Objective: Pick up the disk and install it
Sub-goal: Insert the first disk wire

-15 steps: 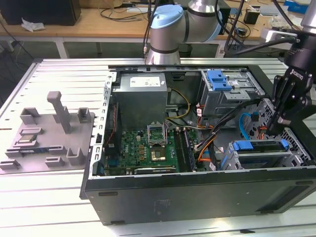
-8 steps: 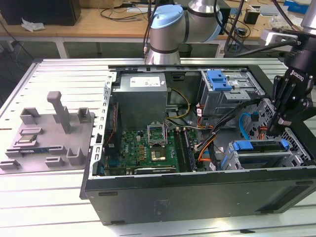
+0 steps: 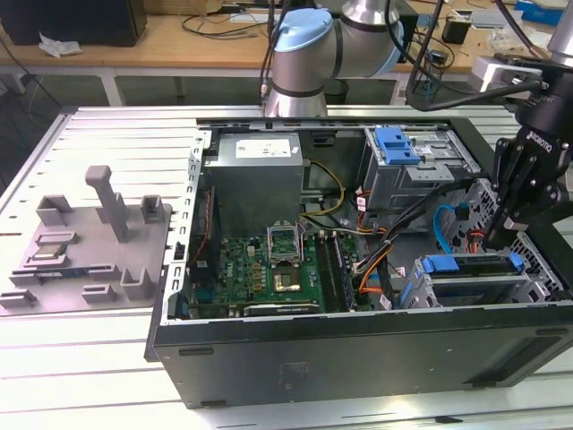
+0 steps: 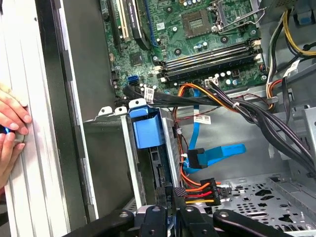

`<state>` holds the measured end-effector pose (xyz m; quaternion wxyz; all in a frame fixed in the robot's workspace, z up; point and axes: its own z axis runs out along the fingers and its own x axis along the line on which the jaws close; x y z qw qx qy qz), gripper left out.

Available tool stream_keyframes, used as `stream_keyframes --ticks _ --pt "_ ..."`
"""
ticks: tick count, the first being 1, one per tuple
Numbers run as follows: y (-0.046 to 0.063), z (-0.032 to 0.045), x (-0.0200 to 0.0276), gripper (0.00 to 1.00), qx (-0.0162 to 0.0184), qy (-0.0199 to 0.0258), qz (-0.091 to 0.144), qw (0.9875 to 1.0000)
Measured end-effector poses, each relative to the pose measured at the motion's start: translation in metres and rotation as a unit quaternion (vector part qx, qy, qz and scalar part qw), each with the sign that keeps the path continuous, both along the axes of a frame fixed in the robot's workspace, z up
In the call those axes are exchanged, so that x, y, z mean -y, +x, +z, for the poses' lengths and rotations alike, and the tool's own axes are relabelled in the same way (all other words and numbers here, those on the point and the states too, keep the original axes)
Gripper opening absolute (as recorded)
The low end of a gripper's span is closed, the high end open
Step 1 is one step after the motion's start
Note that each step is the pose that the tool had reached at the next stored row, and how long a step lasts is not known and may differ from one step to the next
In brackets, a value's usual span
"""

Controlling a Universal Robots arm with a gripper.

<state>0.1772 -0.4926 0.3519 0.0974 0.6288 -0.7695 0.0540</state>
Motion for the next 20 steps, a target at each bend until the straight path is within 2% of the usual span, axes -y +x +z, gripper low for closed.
stream_keyframes --ticks 1,3,6,7,8,10,11,12,13,18,20 --pt "0.000 0.0007 0.0019 0.16 0.0012 0.0042 0.002 1.0000" --pt "0.000 0.0012 0.0033 0.16 0.0021 0.0077 0.004 1.0000" --pt "0.000 0.0017 0.0051 0.16 0.0035 0.0161 0.007 0.9998" --pt "0.000 0.0018 0.0056 0.16 0.0039 0.0202 0.008 0.9998" --pt "0.000 0.0017 0.0064 0.16 0.0047 0.0273 0.009 0.9996" --pt "0.000 0.0018 0.0076 0.16 0.0059 0.0380 0.010 0.9992" --pt "0.000 0.0018 0.0080 0.16 0.0064 0.0420 0.010 0.9990" --pt "-0.001 0.0019 0.0091 0.16 0.0072 0.0480 0.011 0.9988" --pt "-0.001 0.0024 0.0112 0.16 0.0078 0.0514 0.012 0.9986" --pt "-0.002 0.0041 0.0193 0.16 0.0095 0.0600 0.018 0.9980" --pt "-0.003 0.0045 0.0239 0.16 0.0103 0.0654 0.022 0.9976"
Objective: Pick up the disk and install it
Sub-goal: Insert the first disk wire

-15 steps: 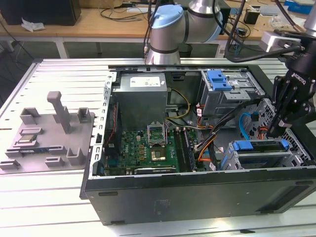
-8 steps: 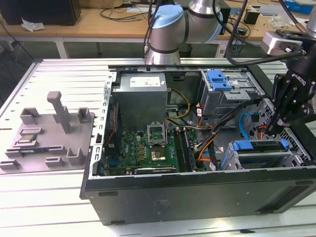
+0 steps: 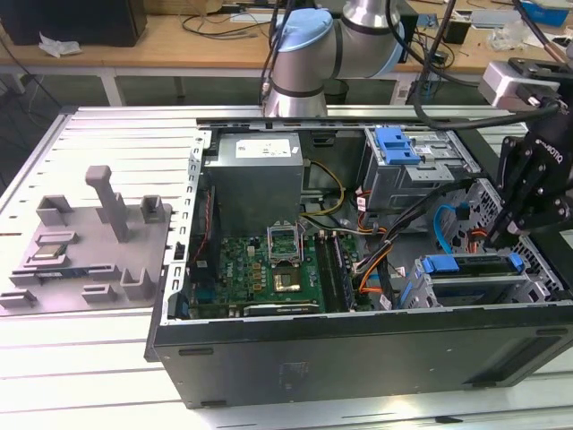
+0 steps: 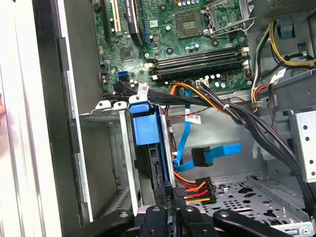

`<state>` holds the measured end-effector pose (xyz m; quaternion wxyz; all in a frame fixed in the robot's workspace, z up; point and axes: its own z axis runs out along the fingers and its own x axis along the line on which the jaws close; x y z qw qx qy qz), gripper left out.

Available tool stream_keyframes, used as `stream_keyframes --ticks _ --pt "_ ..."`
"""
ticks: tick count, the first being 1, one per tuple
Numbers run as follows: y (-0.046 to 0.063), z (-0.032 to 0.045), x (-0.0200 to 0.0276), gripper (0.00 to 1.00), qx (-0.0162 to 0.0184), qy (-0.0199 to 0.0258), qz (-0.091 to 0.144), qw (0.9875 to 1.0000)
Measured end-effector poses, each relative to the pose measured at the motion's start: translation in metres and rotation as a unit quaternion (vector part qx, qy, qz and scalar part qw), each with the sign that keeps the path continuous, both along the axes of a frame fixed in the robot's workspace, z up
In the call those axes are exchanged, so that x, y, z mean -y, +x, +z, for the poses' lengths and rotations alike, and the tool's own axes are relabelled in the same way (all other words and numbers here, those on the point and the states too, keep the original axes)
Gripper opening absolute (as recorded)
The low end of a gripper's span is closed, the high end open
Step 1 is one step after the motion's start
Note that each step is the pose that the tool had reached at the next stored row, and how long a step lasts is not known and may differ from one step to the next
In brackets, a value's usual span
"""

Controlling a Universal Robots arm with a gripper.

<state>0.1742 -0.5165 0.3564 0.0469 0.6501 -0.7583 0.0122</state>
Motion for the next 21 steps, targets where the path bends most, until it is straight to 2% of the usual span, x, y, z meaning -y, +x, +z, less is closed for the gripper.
stream_keyframes --ticks 5,7,12,14,21 --pt "-0.0012 0.0003 0.0061 0.16 0.0013 0.0073 0.005 1.0000" --pt "-0.0023 0.0004 0.0085 0.16 0.0018 0.0087 0.007 0.9999" --pt "-0.0024 0.0003 0.0086 0.16 0.0018 0.0088 0.007 0.9999" --pt "-0.0024 0.0003 0.0086 0.16 0.0032 0.0117 0.015 0.9998" --pt "-0.0028 0.0003 0.0087 0.16 0.0050 0.0119 0.034 0.9994"
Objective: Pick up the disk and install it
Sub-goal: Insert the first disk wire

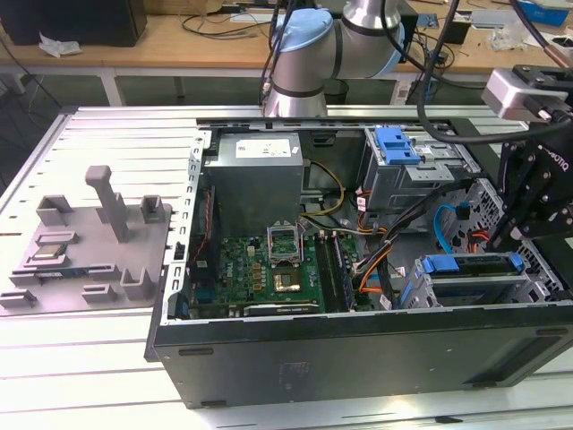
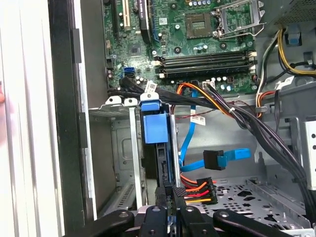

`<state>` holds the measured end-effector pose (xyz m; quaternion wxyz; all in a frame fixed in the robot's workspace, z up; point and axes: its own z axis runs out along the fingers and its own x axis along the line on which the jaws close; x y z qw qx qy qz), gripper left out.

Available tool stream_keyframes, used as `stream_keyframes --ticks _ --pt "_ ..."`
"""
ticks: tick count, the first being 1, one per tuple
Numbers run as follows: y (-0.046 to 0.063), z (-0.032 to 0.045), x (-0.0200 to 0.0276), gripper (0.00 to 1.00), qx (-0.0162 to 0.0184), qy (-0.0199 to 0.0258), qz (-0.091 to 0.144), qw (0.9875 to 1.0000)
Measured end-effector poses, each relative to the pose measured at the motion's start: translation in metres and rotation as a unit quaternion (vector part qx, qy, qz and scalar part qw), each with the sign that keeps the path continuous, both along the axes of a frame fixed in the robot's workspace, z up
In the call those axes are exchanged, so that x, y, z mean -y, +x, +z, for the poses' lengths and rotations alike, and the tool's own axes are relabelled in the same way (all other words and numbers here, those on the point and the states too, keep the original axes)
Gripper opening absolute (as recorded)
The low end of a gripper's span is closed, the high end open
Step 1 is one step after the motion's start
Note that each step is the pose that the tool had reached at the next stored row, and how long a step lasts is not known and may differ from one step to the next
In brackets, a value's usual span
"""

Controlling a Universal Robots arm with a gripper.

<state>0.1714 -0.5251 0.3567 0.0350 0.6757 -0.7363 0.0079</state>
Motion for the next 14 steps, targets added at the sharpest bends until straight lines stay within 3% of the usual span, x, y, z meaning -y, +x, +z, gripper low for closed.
stream_keyframes --ticks 5,6,9,14 --pt "-0.0003 0.0000 0.0000 0.16 0.0007 0.0001 0.003 1.0000" --pt "-0.0005 0.0000 0.0000 0.16 0.0012 0.0028 0.002 1.0000" --pt "-0.0016 0.0001 0.0000 0.16 0.0030 0.0185 0.002 0.9998" --pt "-0.0032 0.0000 0.0041 0.16 0.0054 0.0269 0.003 0.9996"
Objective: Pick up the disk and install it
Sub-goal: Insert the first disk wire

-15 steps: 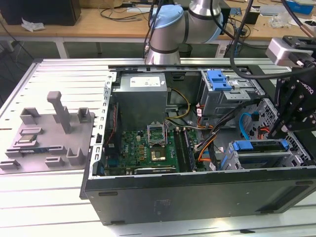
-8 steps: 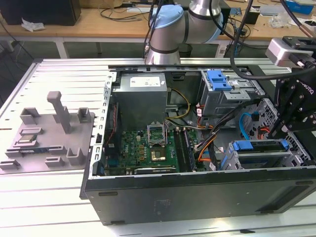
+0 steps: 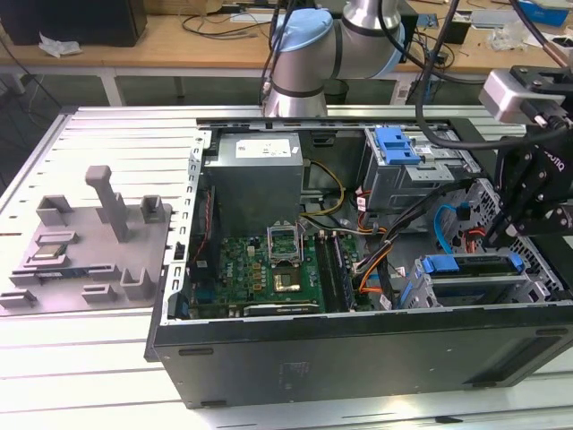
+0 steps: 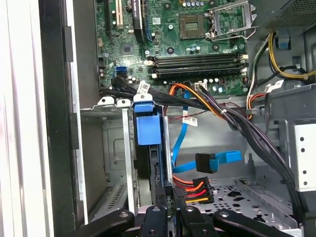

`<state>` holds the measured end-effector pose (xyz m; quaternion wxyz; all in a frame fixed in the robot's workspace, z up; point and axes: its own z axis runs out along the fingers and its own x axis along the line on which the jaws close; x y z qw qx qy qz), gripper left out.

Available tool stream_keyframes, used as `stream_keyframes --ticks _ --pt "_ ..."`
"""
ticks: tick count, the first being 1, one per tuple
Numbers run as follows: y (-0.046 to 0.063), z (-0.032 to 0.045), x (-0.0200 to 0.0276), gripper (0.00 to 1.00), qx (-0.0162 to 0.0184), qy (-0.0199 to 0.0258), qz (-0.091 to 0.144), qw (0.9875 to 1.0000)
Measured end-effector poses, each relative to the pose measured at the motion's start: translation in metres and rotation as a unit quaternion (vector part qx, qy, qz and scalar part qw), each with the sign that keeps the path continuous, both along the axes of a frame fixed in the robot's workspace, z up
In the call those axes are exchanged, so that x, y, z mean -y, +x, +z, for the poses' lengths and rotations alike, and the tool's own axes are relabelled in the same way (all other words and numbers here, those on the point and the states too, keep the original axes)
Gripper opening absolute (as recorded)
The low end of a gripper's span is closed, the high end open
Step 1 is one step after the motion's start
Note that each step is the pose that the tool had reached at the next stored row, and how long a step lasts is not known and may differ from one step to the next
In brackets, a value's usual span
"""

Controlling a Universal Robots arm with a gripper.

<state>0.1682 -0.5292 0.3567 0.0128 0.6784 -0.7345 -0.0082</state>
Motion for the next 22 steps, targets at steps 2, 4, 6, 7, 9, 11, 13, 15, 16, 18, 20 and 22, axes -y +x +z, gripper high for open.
stream_keyframes --ticks 2,4,6,7,9,11,13,15,16,18,20,22 --pt "-0.0001 0.0000 0.0018 0.16 0.0003 0.0020 0.002 1.0000" --pt "-0.0001 0.0000 0.0027 0.16 0.0003 0.0029 0.005 1.0000" --pt "-0.0001 0.0000 0.0039 0.16 0.0003 0.0035 0.009 0.9999" --pt "-0.0001 0.0000 0.0045 0.16 0.0003 0.0036 0.012 0.9999" --pt "-0.0001 0.0000 0.0054 0.16 0.0002 0.0039 0.018 0.9998" --pt "-0.0001 0.0000 0.0061 0.16 0.0003 0.0059 0.026 0.9996" --pt "-0.0001 -0.0001 0.0064 0.16 0.0005 0.0078 0.032 0.9995" --pt "-0.0001 -0.0001 0.0073 0.16 0.0006 0.0099 0.033 0.9994" --pt "-0.0001 -0.0001 0.0073 0.16 0.0006 0.0100 0.033 0.9994" --pt "-0.0001 -0.0002 0.0073 0.16 0.0006 0.0100 0.033 0.9994" --pt "-0.0001 -0.0001 0.0074 0.16 0.0006 0.0101 0.033 0.9994" --pt "-0.0001 -0.0002 0.0081 0.16 0.0007 0.0125 0.033 0.9994"
